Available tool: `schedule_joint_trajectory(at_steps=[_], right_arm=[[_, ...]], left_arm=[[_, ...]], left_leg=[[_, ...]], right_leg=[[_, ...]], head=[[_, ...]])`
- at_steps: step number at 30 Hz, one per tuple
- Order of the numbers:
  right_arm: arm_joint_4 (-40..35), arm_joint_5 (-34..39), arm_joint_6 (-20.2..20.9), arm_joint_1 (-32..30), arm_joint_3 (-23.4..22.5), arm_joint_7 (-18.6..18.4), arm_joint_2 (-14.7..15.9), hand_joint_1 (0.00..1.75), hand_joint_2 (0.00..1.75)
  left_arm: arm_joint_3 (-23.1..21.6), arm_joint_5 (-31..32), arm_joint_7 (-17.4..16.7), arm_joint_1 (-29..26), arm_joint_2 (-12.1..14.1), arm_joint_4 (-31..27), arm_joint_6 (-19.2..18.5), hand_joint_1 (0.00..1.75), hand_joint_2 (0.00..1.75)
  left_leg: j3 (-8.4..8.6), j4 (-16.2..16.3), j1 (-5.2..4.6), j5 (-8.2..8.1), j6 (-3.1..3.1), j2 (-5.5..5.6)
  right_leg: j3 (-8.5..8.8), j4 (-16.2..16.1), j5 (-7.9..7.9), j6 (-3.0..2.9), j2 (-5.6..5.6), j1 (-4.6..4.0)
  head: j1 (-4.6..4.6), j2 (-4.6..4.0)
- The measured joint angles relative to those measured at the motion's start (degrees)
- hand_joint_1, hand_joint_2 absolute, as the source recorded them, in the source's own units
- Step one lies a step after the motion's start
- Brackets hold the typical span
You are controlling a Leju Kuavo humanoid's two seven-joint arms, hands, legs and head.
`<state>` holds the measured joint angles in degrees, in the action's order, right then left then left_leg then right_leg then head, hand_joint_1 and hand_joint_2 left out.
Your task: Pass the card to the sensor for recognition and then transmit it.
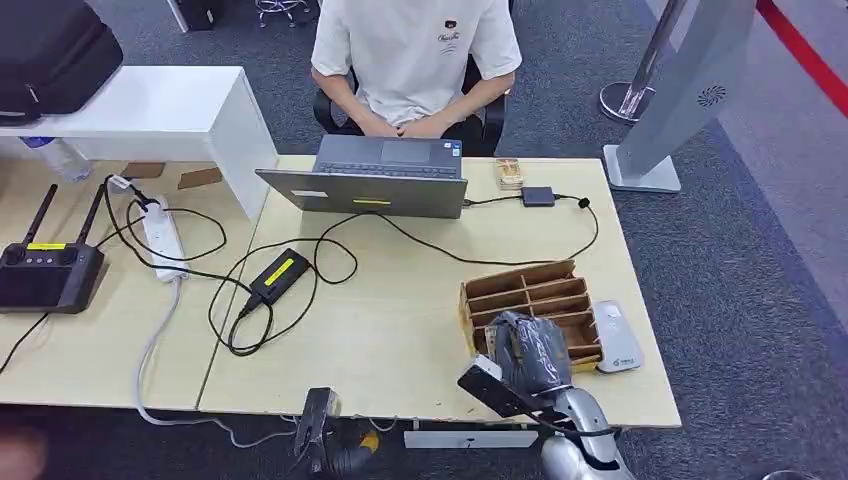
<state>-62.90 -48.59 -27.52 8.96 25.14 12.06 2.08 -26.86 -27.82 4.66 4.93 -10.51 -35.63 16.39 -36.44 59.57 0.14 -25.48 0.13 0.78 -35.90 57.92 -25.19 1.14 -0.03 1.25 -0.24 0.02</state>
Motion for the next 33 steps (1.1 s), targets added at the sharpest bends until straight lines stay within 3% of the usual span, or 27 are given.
schedule_joint_trajectory(at_steps=[12, 33], right_arm=[[-1.3, -0.1, 1.1, 0.8, 0.0, -1.1, 0.0, 1.75, 1.75], [-3.0, 1.8, 5.3, 10.1, 0.1, -2.4, -0.2, 1.75, 1.75]], left_arm=[[0.2, 0.2, -0.7, 0.1, 0.1, 0.0, -0.6, 0.0, 1.75], [0.4, 1.4, -1.5, 0.8, 0.0, 0.6, -1.9, 0.0, 1.75]], left_leg=[[-0.01, 0.0, 0.0, 0.0, 0.0, -0.01], [-0.01, 0.0, 0.0, 0.01, -0.01, 0.0]], right_leg=[[0.0, 0.0, 0.0, 0.0, 0.01, 0.0], [0.0, 0.0, 0.01, -0.01, 0.01, 0.0]], head=[[0.0, 0.0], [0.0, 0.0]])
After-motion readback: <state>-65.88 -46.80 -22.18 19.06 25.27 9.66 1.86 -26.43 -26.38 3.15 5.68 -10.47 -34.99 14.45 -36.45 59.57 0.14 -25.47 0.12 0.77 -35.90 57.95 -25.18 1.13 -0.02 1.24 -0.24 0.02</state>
